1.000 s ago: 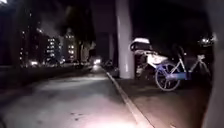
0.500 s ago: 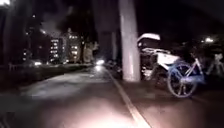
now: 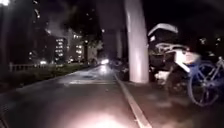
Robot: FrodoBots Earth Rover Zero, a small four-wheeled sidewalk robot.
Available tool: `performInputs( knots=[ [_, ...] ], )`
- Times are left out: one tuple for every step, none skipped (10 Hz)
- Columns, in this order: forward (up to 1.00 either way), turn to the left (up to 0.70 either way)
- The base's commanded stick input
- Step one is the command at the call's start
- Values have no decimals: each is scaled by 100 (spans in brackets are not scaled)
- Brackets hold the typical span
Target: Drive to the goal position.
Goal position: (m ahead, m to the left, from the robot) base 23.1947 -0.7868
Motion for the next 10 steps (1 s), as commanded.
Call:
performInputs(
  knots=[
    [70,0],
    [70,0],
    [70,0],
    [70,0],
    [70,0],
    [70,0],
    [70,0],
    [70,0],
    [70,0],
    [70,0]
  ],
)
